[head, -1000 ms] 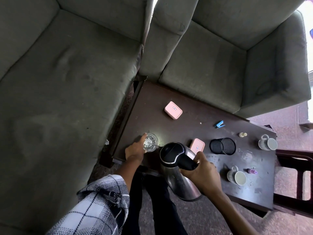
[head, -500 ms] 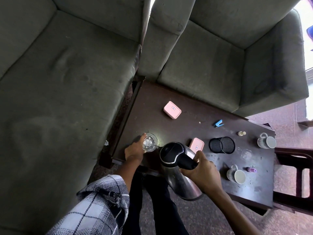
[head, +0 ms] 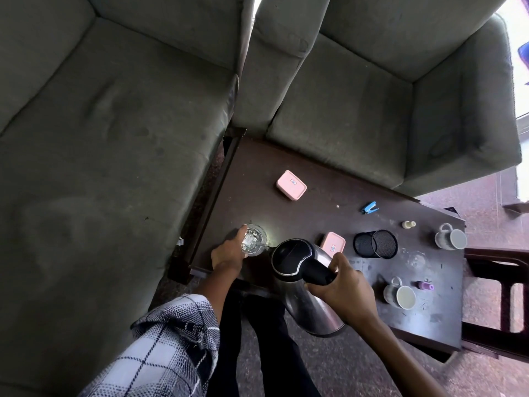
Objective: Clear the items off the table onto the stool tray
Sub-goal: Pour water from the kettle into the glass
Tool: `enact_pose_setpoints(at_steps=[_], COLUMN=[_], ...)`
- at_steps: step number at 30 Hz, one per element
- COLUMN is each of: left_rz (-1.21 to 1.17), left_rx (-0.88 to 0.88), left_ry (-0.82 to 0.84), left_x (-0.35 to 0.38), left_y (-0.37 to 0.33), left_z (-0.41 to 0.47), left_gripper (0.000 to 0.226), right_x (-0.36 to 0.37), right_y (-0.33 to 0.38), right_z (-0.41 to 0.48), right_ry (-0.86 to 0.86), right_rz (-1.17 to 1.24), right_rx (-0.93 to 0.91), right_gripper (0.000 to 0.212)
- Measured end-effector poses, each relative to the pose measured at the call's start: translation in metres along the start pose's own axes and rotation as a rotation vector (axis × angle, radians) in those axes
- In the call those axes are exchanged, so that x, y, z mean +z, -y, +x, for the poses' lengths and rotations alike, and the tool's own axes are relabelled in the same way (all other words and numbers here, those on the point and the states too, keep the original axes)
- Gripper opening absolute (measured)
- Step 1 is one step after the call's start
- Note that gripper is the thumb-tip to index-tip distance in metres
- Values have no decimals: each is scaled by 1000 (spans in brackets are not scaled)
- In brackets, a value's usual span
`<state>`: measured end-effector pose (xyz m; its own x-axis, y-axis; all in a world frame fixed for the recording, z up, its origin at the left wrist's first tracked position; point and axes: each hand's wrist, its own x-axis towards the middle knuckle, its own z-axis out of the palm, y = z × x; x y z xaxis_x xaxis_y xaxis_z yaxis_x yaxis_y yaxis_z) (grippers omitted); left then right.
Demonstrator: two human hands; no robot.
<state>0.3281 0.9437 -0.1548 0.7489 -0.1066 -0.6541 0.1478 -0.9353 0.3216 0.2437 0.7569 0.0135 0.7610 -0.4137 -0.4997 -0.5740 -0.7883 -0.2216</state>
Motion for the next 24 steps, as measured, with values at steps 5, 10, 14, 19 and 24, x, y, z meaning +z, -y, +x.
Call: enact_pose_setpoints(at_steps=[5, 10, 14, 19, 24], left_rz=[11, 8, 5, 0, 9], left_rx=[-3, 1, -2, -6, 3], left_ry=[0, 1, 3, 11, 4], left_x=[-2, -3, -4, -3, -3], left_y=[-1, -2, -3, -2, -2], left_z=[-2, -3, -4, -3, -3], left_gripper=[69, 70, 70, 70, 70], right_x=[0, 0, 0, -1, 0], right_y=[-1, 0, 0, 1, 0], right_z=[0, -1, -1, -1, -1], right_ry=[1, -8, -7, -7, -2], right_rz=[3, -2, 0, -10, -10], right_rx=[-3, 0, -5, -2, -5], right_gripper=[49, 49, 49, 50, 51])
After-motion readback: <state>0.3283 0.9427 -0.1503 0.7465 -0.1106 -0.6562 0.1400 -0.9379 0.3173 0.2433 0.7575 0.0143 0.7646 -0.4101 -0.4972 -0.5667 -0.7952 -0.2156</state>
